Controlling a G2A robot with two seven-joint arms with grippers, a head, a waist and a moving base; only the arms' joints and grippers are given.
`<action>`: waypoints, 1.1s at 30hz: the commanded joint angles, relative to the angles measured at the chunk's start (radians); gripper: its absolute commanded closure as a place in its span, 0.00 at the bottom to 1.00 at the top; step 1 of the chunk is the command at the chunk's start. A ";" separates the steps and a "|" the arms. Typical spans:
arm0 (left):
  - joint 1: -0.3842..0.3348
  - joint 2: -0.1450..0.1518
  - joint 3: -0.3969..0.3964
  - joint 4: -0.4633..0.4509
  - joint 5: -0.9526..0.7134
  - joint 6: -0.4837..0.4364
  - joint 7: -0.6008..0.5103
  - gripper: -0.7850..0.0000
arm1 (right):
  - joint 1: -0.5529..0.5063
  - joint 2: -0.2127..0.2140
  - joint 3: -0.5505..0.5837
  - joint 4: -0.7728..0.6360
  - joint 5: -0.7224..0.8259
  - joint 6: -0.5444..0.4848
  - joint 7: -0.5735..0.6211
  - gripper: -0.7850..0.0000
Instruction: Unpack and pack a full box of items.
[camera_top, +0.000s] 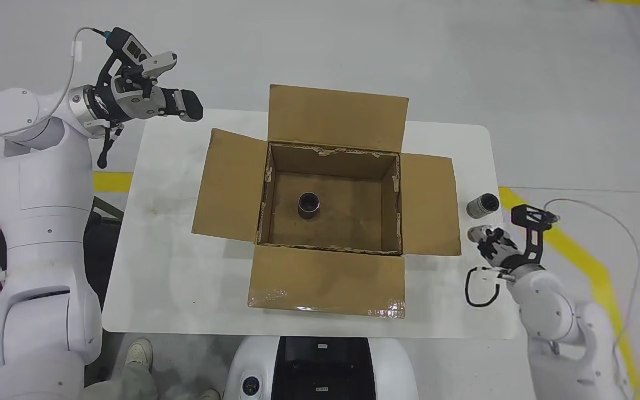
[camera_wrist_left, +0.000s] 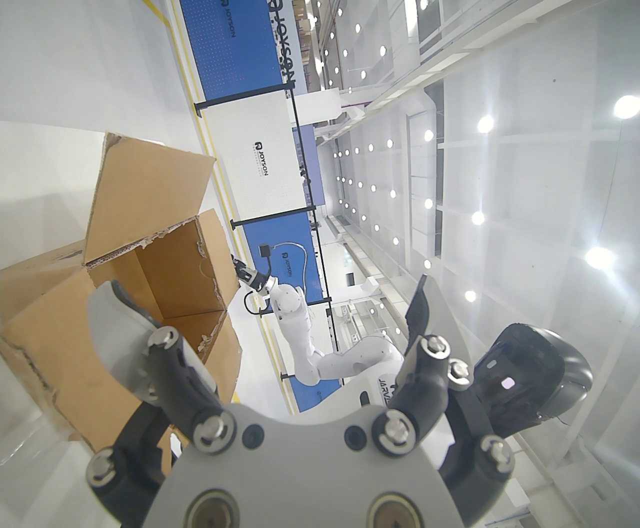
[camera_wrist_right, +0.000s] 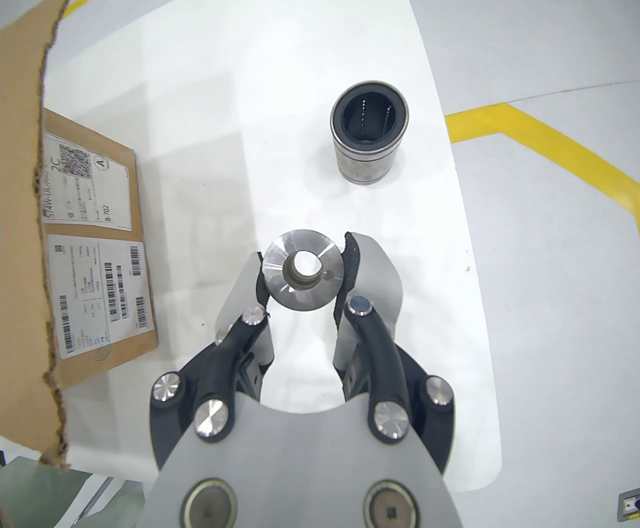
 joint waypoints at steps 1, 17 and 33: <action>0.000 0.000 0.000 0.000 0.000 0.000 0.000 0.00 | -0.001 0.000 0.004 -0.009 0.010 0.005 -0.004 1.00; 0.000 0.000 0.000 0.000 0.000 0.000 0.000 0.00 | 0.028 -0.003 -0.005 -0.126 0.049 0.036 -0.087 1.00; 0.000 0.000 0.000 0.000 0.000 0.000 0.000 0.00 | 0.117 -0.012 -0.130 -0.167 0.185 0.002 -0.105 1.00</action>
